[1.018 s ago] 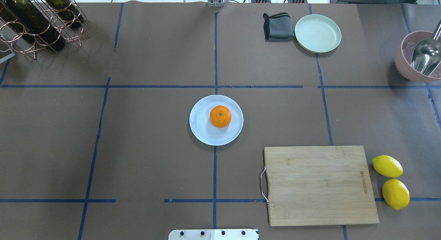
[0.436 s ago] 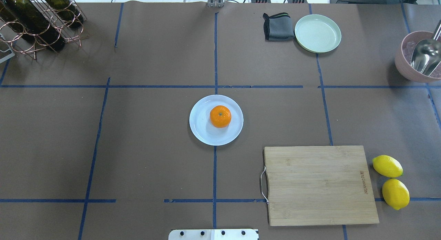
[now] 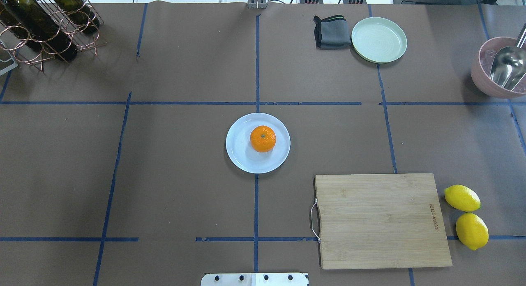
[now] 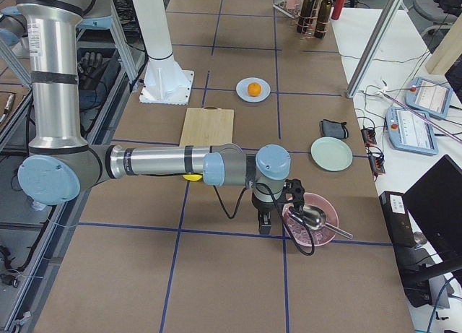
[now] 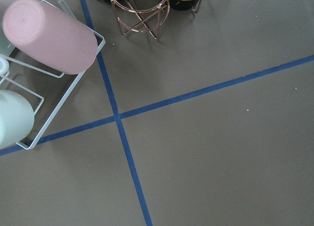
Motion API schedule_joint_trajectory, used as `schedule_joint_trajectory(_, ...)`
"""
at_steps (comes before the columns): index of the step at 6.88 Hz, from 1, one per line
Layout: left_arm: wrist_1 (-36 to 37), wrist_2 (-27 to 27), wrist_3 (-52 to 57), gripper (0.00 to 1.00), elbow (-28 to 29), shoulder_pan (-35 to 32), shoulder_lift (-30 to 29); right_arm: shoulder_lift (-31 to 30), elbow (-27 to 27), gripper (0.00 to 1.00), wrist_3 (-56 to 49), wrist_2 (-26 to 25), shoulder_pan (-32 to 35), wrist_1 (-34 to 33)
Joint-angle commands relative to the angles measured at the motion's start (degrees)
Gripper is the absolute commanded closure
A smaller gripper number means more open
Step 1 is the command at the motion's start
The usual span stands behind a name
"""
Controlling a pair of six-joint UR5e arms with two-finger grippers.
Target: Pick orange to plate
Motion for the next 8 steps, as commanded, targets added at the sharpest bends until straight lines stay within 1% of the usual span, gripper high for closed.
schedule_joint_trajectory(1, 1.0, 0.1, 0.0, 0.00, 0.8, 0.4, 0.6, -0.4, 0.0, 0.00, 1.1, 0.5, 0.0, 1.3)
schedule_joint_trajectory(3, 7.8, 0.1, 0.0, 0.00, -0.8, 0.3, -0.4, -0.5, 0.2, 0.00, 1.0, 2.7, 0.0, 1.3)
schedule_joint_trajectory(4, 9.5, 0.1, 0.0, 0.00, -0.7, 0.0, -0.9, -0.5, 0.1, 0.00, 1.0, 3.1, 0.0, 1.3)
schedule_joint_trajectory(8, 9.5, 0.2, 0.0, 0.00, 1.1, -0.4, -1.0, -0.4, 0.1, 0.00, 1.0, 3.1, 0.0, 1.5)
